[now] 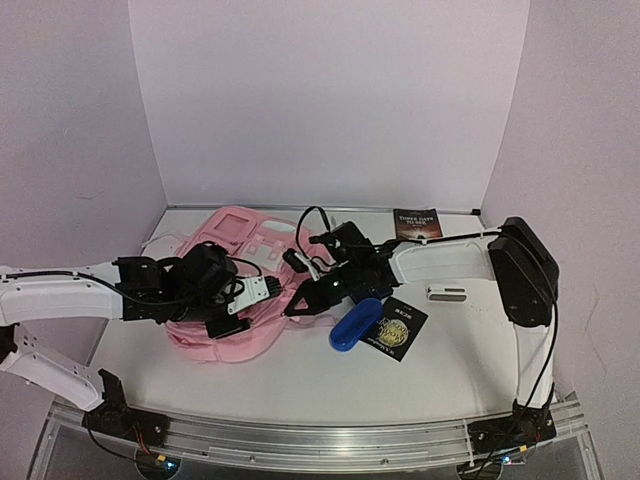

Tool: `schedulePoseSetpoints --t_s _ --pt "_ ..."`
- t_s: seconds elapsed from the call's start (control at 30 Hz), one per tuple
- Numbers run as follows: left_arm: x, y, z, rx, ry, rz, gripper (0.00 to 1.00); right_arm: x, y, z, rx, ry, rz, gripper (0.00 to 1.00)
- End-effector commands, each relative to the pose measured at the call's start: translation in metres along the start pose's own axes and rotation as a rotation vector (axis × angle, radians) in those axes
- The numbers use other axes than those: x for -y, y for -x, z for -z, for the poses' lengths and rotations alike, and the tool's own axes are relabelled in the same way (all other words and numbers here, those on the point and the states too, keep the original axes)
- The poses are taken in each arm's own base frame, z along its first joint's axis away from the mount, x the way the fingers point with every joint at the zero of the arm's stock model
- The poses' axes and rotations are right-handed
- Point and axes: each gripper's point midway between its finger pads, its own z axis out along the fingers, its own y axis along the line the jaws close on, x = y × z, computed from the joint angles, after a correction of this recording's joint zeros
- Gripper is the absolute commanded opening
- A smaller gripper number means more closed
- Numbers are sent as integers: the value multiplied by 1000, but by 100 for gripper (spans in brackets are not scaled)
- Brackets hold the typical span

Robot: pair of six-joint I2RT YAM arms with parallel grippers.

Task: Pack the student bag
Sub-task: Zip the student bag at the center of the board.

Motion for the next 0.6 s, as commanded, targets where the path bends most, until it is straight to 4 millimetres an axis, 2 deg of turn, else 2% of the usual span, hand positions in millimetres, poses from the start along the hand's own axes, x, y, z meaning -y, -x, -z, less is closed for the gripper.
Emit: schedulePoseSetpoints --t_s 0.0,0.13,0.23,0.33,0.43,0.57 --pt "11 31 -18 71 -42 26 63 -42 46 21 108 107 48 0" --pt "20 16 -37 15 -37 1 64 -44 44 24 110 107 52 0" --pt "27 -4 -45 -53 -43 -12 60 -38 40 24 107 89 55 0" --pt "30 -30 -49 -151 -28 -31 42 -26 36 25 104 65 51 0" --pt "31 -48 -46 -212 -16 -30 26 3 36 30 112 13 33 0" --pt "25 -51 -34 -195 1 2 3 61 35 42 126 -123 21 0"
